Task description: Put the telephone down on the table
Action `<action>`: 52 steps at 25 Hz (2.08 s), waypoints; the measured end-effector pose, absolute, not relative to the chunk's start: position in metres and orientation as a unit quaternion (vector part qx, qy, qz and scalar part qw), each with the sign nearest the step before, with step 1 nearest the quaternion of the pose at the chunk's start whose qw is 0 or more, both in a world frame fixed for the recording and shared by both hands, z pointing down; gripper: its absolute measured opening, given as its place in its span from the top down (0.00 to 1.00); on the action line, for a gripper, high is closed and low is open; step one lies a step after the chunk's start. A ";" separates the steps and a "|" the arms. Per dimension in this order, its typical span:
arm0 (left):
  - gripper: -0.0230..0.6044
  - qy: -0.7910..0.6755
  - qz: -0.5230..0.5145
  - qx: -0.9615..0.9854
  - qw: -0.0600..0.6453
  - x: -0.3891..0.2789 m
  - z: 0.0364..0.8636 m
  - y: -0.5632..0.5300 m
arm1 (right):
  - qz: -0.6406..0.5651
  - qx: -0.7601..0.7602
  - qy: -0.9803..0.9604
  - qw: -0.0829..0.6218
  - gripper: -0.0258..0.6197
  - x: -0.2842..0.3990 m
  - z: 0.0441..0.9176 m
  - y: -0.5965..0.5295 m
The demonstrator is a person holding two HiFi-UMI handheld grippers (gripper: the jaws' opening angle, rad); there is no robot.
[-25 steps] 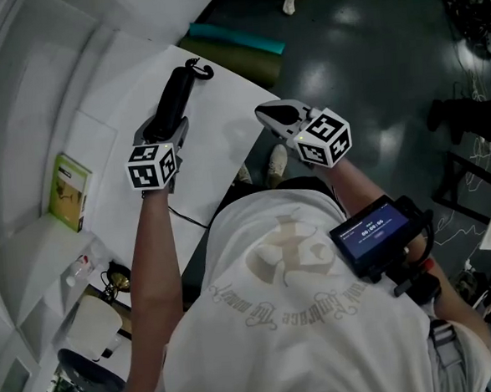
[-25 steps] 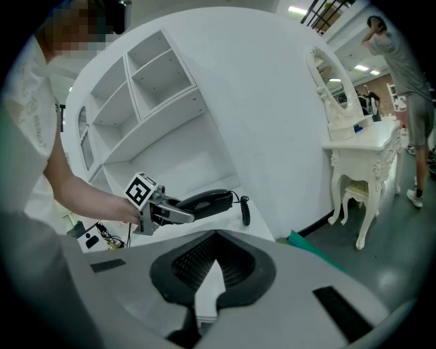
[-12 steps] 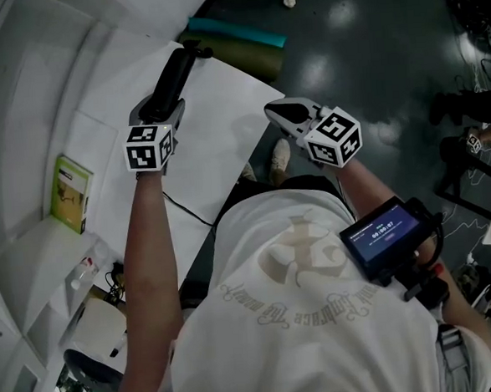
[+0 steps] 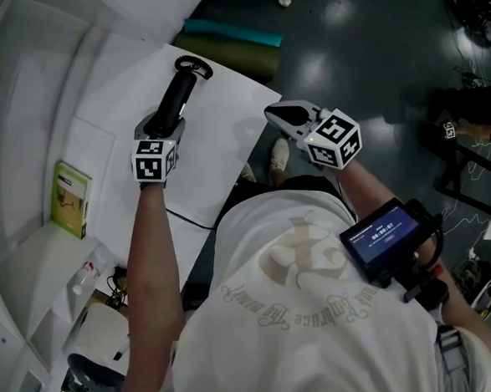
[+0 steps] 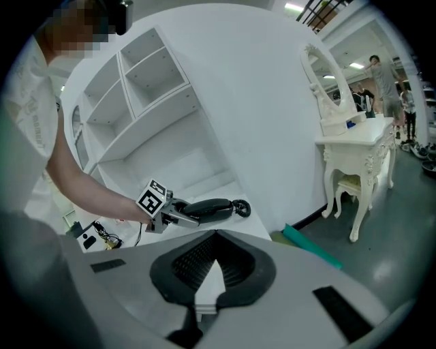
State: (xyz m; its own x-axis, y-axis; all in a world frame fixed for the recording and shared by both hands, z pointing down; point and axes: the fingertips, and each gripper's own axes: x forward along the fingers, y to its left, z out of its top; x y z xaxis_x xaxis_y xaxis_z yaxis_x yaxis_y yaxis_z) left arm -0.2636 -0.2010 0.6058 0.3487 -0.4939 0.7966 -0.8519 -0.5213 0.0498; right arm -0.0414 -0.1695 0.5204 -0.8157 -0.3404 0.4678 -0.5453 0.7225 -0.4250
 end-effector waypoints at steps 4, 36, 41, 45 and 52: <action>0.52 -0.428 0.380 0.785 0.238 -0.270 0.614 -0.198 | 0.283 0.242 -0.909 0.185 0.94 -0.040 0.521 -0.168; 0.49 -0.411 0.440 0.766 0.226 -0.283 0.624 -0.186 | 0.283 0.246 -0.909 0.183 0.94 -0.037 0.515 -0.148; 0.47 -0.414 0.432 0.768 0.231 -0.283 0.617 -0.179 | 0.280 0.238 -0.912 0.184 0.94 -0.040 0.514 -0.144; 0.45 -0.427 0.423 0.767 0.224 -0.287 0.608 -0.176 | 0.278 0.230 -0.914 0.185 0.94 -0.042 0.515 -0.141; 0.44 -0.457 0.401 0.770 0.195 -0.287 0.580 -0.170 | 0.271 0.213 -0.919 0.190 0.94 -0.045 0.516 -0.133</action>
State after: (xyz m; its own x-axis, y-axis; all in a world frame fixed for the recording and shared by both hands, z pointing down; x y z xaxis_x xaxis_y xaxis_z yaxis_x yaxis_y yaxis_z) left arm -0.2874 -0.1701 0.5799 0.2616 -0.5469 0.7953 -0.8600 -0.5061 -0.0651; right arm -0.0449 -0.1332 0.5159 -0.8368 -0.2894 0.4648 -0.4952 0.7621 -0.4170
